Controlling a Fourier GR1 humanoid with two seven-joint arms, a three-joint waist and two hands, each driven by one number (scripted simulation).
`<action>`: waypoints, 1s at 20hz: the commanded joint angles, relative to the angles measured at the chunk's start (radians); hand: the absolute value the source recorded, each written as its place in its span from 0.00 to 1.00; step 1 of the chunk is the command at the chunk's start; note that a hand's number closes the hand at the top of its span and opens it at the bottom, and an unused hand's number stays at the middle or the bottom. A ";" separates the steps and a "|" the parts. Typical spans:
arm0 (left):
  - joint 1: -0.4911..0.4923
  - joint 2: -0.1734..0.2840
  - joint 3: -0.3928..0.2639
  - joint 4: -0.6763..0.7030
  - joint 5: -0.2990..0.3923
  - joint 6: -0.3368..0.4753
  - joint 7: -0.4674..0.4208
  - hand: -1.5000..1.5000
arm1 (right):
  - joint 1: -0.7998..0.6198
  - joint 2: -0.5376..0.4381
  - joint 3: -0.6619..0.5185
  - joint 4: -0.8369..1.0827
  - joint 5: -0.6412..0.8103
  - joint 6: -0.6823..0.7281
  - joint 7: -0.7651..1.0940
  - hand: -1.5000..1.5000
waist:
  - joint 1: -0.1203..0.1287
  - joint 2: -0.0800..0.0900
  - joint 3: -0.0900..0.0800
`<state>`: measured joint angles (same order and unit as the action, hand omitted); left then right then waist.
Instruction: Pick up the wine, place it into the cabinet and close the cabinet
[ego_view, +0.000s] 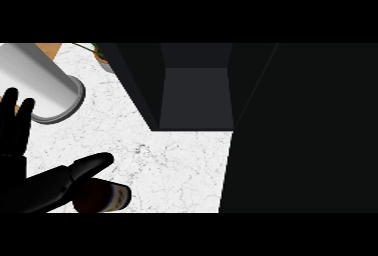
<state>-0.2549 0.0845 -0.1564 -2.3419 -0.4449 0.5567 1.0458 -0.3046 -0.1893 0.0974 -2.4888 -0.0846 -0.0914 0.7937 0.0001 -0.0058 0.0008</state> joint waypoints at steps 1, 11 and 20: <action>0.001 -0.017 0.014 -0.022 -0.083 0.017 0.048 0.00 | -0.042 -0.006 -0.006 -0.139 -0.028 -0.036 0.128 0.00 | -0.002 0.001 -0.001; 0.145 -0.045 0.024 -0.029 -0.097 0.039 -0.052 0.00 | -0.120 -0.031 -0.039 -0.173 -0.019 -0.062 0.241 0.00 | -0.003 0.001 -0.001; 0.276 -0.048 0.019 0.025 -0.013 0.039 -0.192 0.00 | -0.250 -0.053 -0.048 -0.125 -0.018 -0.081 0.318 0.00 | -0.002 0.001 -0.002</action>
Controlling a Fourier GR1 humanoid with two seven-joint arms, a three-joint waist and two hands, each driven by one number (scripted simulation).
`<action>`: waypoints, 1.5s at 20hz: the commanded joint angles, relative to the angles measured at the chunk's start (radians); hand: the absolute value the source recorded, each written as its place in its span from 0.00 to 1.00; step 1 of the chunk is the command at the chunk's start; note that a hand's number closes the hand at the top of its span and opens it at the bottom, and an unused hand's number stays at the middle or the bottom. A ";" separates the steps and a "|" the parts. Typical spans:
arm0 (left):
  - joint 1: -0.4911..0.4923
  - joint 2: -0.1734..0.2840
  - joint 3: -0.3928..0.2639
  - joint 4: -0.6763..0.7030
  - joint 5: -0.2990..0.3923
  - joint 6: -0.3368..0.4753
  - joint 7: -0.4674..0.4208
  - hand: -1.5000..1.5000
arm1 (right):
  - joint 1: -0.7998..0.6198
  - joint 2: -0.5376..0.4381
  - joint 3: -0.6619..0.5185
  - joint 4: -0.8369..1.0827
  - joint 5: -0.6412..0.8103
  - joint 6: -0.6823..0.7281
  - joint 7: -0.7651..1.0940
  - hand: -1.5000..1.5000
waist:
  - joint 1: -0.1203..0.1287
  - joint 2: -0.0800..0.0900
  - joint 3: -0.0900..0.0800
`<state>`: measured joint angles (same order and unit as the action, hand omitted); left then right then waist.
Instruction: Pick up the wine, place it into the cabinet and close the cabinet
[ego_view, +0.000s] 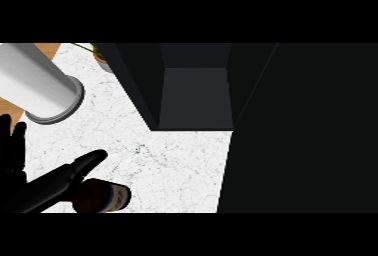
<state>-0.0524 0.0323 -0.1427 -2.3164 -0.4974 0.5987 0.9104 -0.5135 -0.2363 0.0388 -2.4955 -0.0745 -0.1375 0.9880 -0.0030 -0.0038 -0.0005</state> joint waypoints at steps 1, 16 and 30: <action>0.091 -0.031 -0.033 0.080 0.048 0.039 -0.133 0.00 | 0.011 -0.001 -0.012 -0.146 -0.055 -0.016 0.082 0.00 | -0.004 0.001 -0.001; 0.372 -0.032 -0.059 0.206 0.322 0.074 -0.532 0.00 | -0.134 -0.035 -0.089 -0.084 -0.109 -0.039 0.154 0.00 | 0.002 -0.001 -0.001; 0.476 -0.020 0.031 0.436 0.640 -0.034 -0.892 0.00 | -0.066 -0.018 -0.038 -0.081 -0.100 -0.004 0.070 0.00 | 0.004 0.001 0.000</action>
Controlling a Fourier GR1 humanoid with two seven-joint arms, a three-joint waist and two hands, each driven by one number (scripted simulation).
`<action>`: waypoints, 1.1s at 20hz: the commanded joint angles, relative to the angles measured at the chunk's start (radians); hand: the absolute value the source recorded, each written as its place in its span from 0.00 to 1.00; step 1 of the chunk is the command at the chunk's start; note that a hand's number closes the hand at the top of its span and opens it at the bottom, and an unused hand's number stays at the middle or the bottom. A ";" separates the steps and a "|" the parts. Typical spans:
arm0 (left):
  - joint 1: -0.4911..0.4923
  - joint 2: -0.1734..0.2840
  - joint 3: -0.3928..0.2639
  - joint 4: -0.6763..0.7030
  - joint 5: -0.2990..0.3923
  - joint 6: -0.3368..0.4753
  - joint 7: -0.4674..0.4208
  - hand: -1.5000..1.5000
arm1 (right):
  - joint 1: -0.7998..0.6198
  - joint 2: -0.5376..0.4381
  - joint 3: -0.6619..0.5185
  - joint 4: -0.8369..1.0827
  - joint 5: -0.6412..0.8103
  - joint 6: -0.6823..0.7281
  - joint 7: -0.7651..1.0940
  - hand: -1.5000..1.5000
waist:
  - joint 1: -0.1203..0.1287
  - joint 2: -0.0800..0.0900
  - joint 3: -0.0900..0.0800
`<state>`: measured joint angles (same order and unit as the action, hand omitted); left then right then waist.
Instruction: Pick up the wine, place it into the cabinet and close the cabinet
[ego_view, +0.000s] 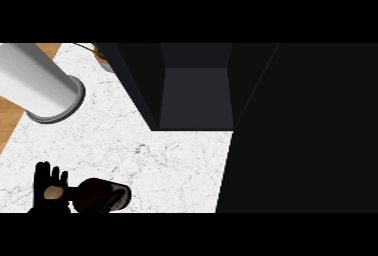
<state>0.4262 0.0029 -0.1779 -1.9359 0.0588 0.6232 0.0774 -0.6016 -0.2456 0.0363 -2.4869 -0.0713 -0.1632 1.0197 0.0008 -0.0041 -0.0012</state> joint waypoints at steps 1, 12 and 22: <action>0.089 -0.003 0.010 0.072 0.111 -0.072 -0.169 0.00 | 0.056 0.014 -0.015 -0.068 -0.074 0.018 -0.007 0.00 | 0.006 0.001 0.000; 0.000 -0.003 0.053 0.316 0.308 -0.122 -0.349 0.00 | -0.010 -0.010 -0.015 -0.106 -0.055 -0.020 0.089 0.00 | -0.002 0.001 0.000; -0.085 0.013 0.153 0.582 0.395 -0.283 -0.509 0.00 | -0.037 -0.011 0.035 -0.157 -0.005 -0.061 0.163 0.00 | -0.009 -0.001 0.000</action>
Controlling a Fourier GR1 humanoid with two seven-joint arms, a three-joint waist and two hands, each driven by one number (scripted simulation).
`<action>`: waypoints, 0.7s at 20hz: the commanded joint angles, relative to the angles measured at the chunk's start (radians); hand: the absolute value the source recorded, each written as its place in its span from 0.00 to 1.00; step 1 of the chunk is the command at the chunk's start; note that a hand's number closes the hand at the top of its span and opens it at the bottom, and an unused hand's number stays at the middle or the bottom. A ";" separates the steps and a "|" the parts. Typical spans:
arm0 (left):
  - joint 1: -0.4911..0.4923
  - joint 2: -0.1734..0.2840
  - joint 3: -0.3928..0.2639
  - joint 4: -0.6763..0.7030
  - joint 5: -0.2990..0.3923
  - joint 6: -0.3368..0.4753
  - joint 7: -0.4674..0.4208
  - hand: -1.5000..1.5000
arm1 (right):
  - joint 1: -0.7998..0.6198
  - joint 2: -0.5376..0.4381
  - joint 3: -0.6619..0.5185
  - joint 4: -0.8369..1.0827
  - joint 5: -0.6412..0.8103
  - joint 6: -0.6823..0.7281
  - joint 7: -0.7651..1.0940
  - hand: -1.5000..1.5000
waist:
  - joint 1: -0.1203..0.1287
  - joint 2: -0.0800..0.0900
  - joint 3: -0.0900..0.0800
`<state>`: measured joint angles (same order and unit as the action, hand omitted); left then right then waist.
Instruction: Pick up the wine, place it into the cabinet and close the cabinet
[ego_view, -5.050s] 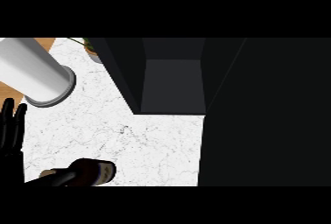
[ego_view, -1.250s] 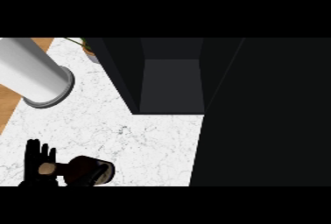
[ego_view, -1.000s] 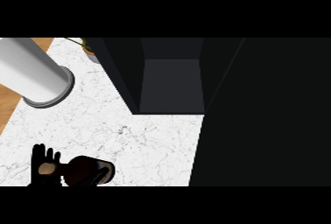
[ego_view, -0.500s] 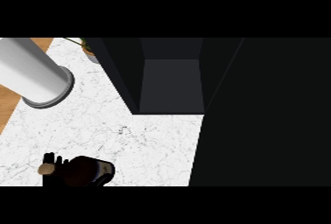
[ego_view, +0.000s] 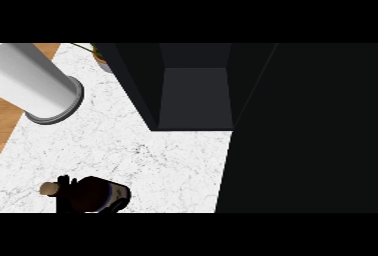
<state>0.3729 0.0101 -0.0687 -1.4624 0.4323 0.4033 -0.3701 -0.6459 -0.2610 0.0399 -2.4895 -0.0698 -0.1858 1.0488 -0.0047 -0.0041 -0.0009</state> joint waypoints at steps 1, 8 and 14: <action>-0.038 -0.010 -0.007 0.046 0.006 0.008 -0.030 0.00 | 0.018 -0.015 -0.048 -0.151 -0.089 -0.022 0.144 0.00 | -0.003 0.000 0.000; -0.079 -0.010 0.034 0.092 0.089 -0.050 -0.076 1.00 | 0.077 0.003 0.016 -0.131 -0.027 -0.021 0.084 0.00 | 0.001 0.001 0.001; -0.128 -0.010 -0.025 0.193 0.025 -0.102 -0.160 1.00 | 0.034 -0.040 -0.074 -0.136 -0.127 0.001 0.113 0.00 | -0.004 0.000 0.001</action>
<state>0.2576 0.0051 -0.0664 -1.2933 0.4833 0.3124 -0.5006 -0.6391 -0.2778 0.0237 -2.4889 -0.0683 -0.1968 1.0471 -0.0060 -0.0038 -0.0002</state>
